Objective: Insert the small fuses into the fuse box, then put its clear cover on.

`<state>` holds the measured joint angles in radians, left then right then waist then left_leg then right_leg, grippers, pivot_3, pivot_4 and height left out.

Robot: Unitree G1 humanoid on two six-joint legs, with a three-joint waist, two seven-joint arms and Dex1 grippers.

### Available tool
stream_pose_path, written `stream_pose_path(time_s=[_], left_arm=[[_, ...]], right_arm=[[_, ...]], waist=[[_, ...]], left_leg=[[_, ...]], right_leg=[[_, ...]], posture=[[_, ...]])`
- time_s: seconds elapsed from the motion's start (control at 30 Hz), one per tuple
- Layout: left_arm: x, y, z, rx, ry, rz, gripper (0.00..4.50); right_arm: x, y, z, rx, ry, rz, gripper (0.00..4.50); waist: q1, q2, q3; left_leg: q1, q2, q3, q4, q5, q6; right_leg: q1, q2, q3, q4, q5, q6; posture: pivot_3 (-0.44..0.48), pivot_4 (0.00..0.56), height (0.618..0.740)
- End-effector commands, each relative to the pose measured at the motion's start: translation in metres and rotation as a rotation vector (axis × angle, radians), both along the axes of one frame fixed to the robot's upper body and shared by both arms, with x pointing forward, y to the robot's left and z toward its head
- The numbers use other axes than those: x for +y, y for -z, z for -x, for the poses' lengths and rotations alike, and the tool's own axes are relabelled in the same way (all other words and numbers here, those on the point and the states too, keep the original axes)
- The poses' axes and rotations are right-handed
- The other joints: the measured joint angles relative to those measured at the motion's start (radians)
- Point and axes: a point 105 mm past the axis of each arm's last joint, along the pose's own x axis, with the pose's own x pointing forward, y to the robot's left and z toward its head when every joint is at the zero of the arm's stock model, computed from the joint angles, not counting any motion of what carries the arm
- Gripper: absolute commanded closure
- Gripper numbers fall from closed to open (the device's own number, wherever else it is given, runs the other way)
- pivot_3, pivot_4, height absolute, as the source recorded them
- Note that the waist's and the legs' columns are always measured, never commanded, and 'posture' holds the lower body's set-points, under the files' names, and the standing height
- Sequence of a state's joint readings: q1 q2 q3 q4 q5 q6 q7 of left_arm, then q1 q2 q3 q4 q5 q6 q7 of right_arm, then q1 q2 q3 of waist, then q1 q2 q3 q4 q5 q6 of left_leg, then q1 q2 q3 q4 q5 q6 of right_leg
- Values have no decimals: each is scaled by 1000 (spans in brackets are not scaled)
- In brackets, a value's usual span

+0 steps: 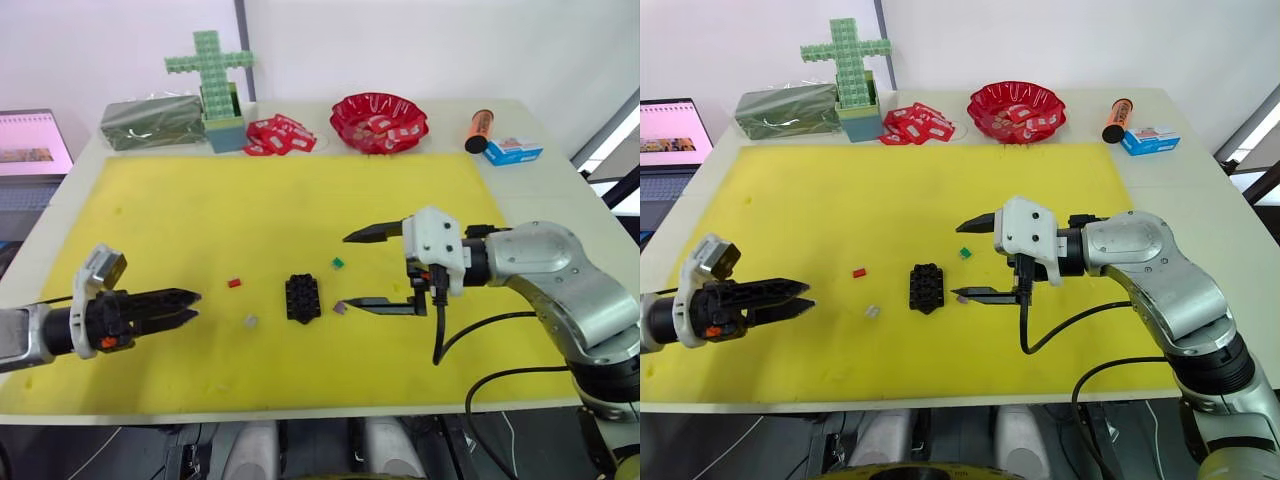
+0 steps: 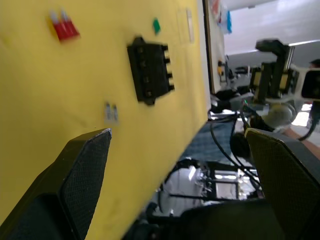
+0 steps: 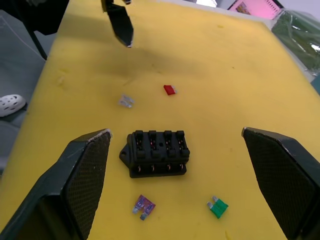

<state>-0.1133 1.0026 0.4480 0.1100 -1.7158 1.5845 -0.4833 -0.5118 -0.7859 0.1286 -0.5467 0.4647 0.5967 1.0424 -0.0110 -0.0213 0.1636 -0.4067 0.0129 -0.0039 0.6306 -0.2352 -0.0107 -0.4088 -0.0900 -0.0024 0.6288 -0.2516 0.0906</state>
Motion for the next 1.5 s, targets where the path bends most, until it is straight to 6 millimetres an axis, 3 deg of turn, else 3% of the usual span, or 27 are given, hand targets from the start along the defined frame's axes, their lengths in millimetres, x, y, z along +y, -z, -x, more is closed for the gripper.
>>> stream_pose_path(time_s=[0.03,0.37,0.57,0.87,1.5], left_arm=[[-5,-14,-2,-41,14,17,0],[-1,-16,-16,-44,-83,65,0],[-3,1,-29,-10,-156,138,0],[-8,7,-47,-5,-226,171,0],[-17,21,-57,43,-257,130,0]], right_arm=[[7,-7,8,-31,-33,-12,21],[6,-11,6,-28,-14,-25,21],[5,-7,4,-42,0,-11,21],[6,-12,3,-47,13,-25,21],[7,-20,5,-54,28,-36,21]], waist=[[4,-1,0],[-2,0,0],[1,0,0],[1,-1,0],[1,-2,0]], left_leg=[[0,0,-1,0,0,0],[-1,-2,1,-2,0,-1],[-1,-3,1,-1,0,-1],[-1,-4,1,-1,0,-1],[-1,-5,1,0,0,-1]], right_leg=[[0,0,-1,0,-1,-3],[0,-5,-1,-2,-1,-4],[0,-6,-1,-3,-1,-4],[1,-6,-1,-3,-1,-4],[1,-6,-2,-4,-1,-4]], posture=[[0,150,740],[0,150,740],[0,150,740],[0,150,740],[0,150,740]])
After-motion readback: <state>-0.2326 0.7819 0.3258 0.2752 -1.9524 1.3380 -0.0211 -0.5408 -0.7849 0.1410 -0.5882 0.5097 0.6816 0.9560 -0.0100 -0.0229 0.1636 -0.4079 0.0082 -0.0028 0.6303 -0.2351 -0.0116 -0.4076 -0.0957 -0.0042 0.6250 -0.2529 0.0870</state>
